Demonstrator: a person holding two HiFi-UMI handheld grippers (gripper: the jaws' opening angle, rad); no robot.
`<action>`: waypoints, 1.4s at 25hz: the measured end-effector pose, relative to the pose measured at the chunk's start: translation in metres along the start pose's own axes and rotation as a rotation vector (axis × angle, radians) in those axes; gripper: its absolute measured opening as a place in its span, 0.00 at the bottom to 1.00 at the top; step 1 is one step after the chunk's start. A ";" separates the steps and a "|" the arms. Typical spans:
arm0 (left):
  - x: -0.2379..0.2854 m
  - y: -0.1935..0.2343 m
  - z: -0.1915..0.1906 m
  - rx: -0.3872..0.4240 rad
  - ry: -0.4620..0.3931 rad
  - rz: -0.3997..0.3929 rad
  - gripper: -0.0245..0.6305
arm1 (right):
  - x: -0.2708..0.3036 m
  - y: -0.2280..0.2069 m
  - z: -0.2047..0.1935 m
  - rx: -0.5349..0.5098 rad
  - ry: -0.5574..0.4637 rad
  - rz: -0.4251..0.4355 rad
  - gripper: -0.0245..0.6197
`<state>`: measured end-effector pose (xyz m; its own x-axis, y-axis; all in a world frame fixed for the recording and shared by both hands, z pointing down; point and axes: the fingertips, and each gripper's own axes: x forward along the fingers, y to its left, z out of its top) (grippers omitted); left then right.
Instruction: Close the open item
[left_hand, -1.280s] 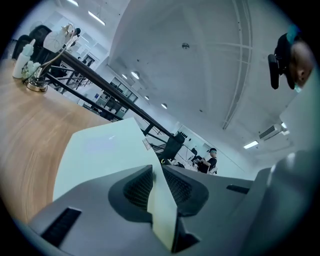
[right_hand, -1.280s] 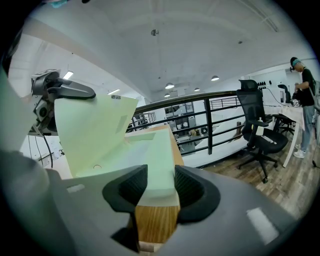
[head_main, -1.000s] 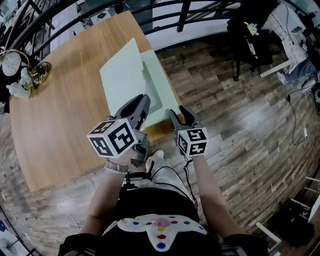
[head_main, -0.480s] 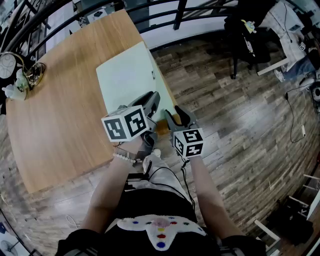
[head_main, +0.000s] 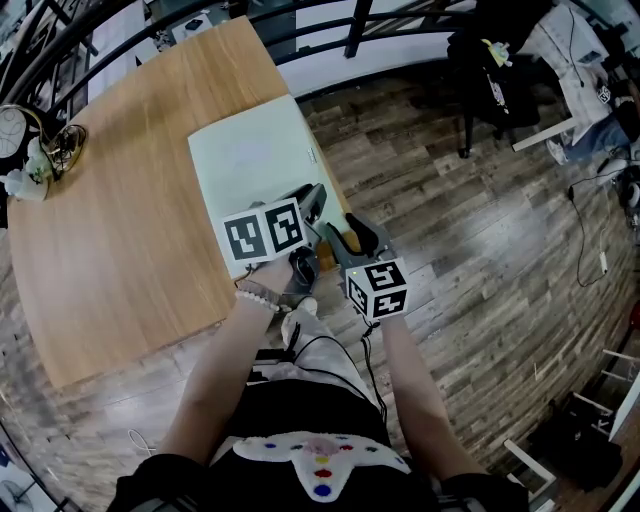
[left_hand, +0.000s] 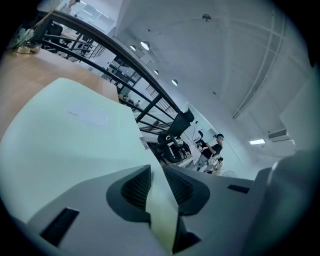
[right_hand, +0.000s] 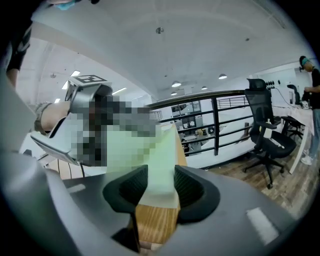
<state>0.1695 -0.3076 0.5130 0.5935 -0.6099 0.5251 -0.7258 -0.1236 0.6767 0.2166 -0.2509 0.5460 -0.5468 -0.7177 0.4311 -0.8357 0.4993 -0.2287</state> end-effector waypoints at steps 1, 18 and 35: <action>0.002 0.001 -0.001 -0.004 0.006 0.006 0.15 | -0.001 -0.001 0.003 -0.024 -0.001 0.010 0.28; 0.018 0.006 -0.011 0.071 0.066 0.122 0.17 | 0.071 -0.013 0.092 -0.380 -0.021 0.279 0.05; 0.023 0.002 -0.015 0.096 0.115 0.143 0.24 | 0.112 -0.012 0.059 -0.394 0.180 0.517 0.05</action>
<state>0.1869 -0.3099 0.5345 0.5142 -0.5337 0.6714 -0.8318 -0.1195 0.5420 0.1625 -0.3659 0.5457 -0.8259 -0.2636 0.4984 -0.3686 0.9213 -0.1236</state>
